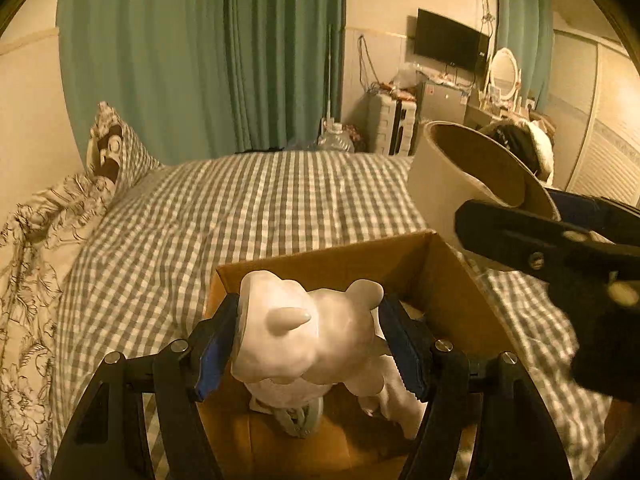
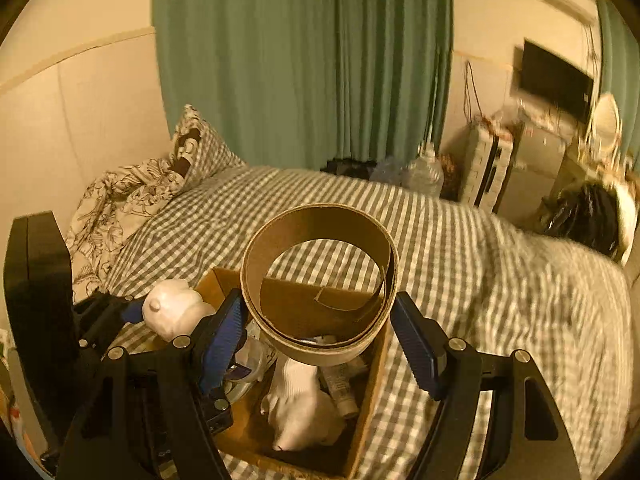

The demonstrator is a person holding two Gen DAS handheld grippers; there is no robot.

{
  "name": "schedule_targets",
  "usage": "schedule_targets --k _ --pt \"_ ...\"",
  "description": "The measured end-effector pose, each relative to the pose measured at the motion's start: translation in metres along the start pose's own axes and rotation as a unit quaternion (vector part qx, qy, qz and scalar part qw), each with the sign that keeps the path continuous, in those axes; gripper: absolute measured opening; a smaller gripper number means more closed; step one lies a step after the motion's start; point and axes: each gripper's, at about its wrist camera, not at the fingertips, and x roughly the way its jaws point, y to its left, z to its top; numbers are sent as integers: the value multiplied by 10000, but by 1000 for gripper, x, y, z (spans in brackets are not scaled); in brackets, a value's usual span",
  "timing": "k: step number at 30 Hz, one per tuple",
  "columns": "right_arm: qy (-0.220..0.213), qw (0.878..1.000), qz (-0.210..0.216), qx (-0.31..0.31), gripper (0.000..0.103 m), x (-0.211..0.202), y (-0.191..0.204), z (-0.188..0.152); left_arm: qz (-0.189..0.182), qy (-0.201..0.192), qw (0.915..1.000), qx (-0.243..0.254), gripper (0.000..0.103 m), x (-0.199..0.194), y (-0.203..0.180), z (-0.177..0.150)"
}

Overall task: Organize objects
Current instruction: 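Grasp the white plush toy with left gripper while right carries tape, drop both in box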

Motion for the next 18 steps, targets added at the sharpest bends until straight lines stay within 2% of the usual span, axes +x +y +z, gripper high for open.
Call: schedule_targets --k 6,12,16,18 --pt "149 9997 113 173 73 22 -10 -1 -35 143 9999 1 71 24 3 -6" --pt "255 9994 96 232 75 34 -15 -7 -104 124 9998 71 74 25 2 -9" --pt "198 9995 34 228 82 29 -16 -7 -43 86 9999 52 86 21 2 -8" --pt "119 9997 3 221 85 22 -16 -6 14 57 10000 45 88 17 1 -7"
